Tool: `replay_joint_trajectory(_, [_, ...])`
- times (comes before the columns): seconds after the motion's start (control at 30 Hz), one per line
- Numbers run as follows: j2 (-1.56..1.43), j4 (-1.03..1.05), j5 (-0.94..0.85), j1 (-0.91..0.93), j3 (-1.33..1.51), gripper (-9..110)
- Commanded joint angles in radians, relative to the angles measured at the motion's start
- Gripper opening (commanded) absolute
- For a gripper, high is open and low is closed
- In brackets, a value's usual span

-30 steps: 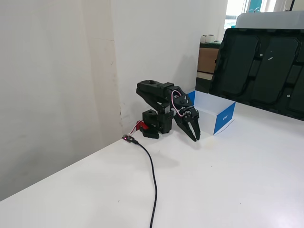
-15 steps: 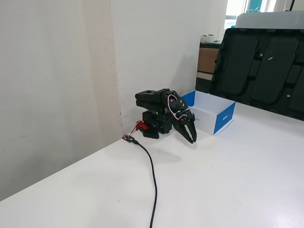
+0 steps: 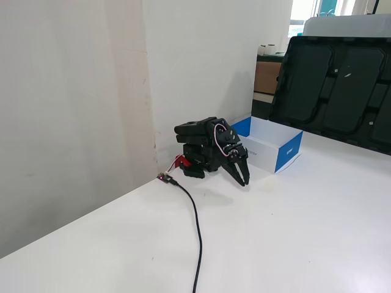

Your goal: Pick the gray block and keep it in the box.

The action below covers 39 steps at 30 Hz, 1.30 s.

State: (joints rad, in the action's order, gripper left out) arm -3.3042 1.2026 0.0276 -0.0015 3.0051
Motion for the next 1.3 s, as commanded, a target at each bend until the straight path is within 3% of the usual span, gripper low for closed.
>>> replay_joint_trajectory(0.0, [-0.123,-0.003,0.012,0.003,0.011,0])
replay_joint_trajectory(1.27, [-0.124,-0.003,0.012,-0.014,0.012,0])
